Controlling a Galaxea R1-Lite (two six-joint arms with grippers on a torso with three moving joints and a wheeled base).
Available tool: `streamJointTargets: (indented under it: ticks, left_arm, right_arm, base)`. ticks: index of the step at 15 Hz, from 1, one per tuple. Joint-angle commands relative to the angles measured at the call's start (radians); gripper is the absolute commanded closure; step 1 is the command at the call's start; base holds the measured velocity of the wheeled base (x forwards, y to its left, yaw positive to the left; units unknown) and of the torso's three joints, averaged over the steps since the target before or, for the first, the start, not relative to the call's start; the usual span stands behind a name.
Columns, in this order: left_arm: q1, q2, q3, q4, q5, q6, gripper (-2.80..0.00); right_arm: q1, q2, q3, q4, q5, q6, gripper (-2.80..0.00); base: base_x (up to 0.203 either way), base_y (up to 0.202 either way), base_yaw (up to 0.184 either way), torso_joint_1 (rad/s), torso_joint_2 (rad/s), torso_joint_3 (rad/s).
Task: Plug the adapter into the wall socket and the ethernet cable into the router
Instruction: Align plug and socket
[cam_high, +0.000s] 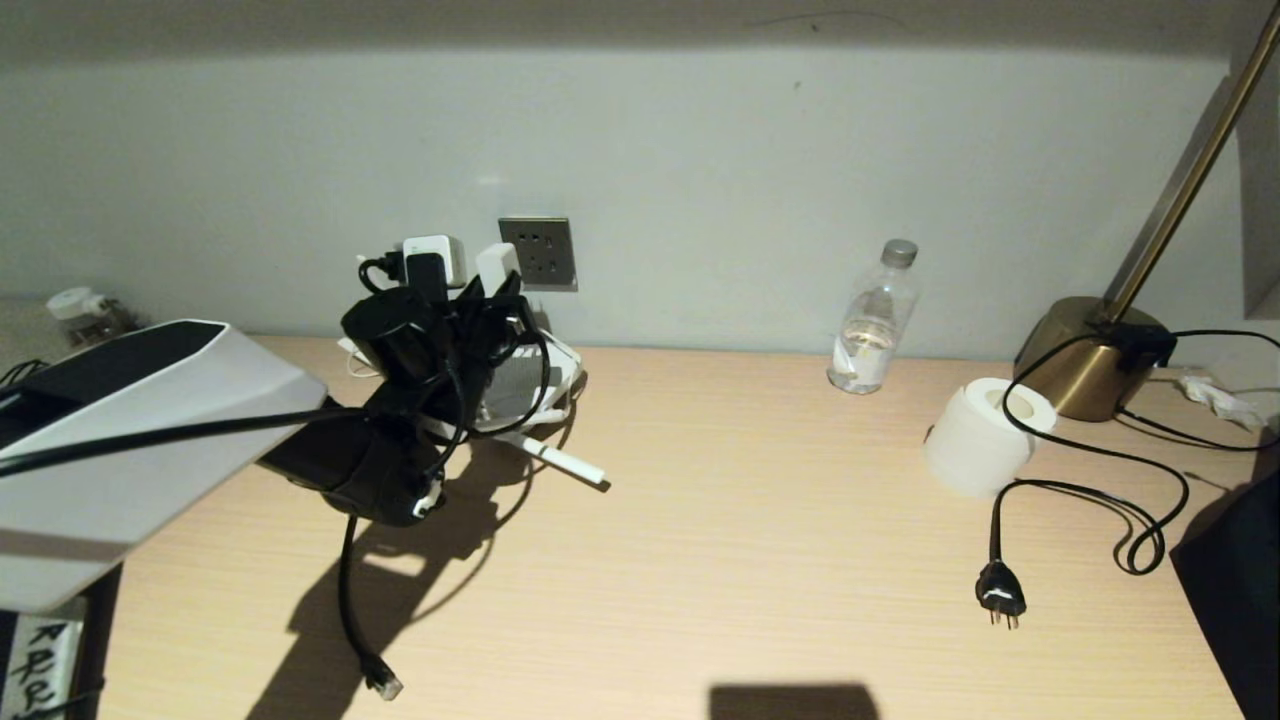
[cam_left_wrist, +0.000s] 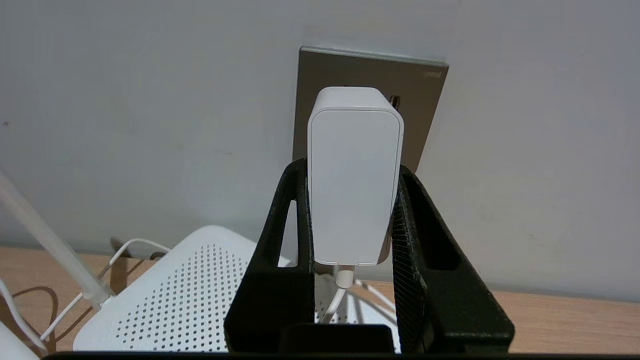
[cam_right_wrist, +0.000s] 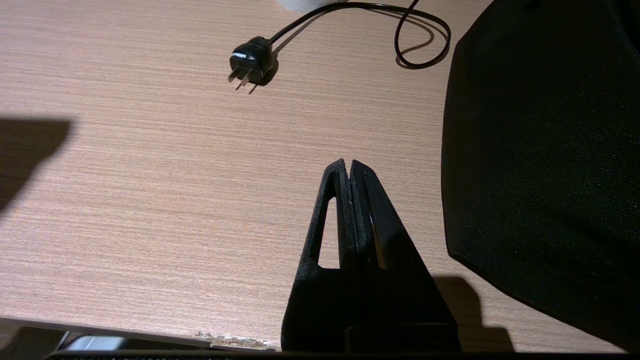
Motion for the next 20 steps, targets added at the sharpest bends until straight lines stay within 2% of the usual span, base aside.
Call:
streamJointTargets:
  ticks: [1, 6, 15, 20]
  left_arm:
    - [0.001, -0.031, -0.035, 0.030, 0.002, 0.000, 0.00]
    - [0.001, -0.064, -0.102, 0.109, 0.000, 0.000, 0.00]
    - [0.002, 0.037, -0.129, 0.106, -0.012, -0.003, 0.00]
    - [0.002, 0.102, -0.237, 0.127, -0.012, -0.001, 0.00]
  right_arm:
    - [0.000, 0.000, 0.000, 0.001, 0.001, -0.002, 0.00]
    - [-0.001, 0.000, 0.000, 0.001, 0.001, -0.001, 0.00]
    - [-0.001, 0.000, 0.000, 0.001, 0.002, 0.001, 0.00]
    - [0.000, 0.001, 0.000, 0.001, 0.000, 0.000, 0.00]
  base:
    - [0.000, 0.000, 0.000, -0.017, 0.04, 0.022]
    - [0.000, 0.000, 0.000, 0.000, 0.00, 0.000]
    - [0.000, 0.000, 0.000, 0.000, 0.00, 0.000]
    - [0.000, 0.000, 0.000, 0.000, 0.00, 0.000]
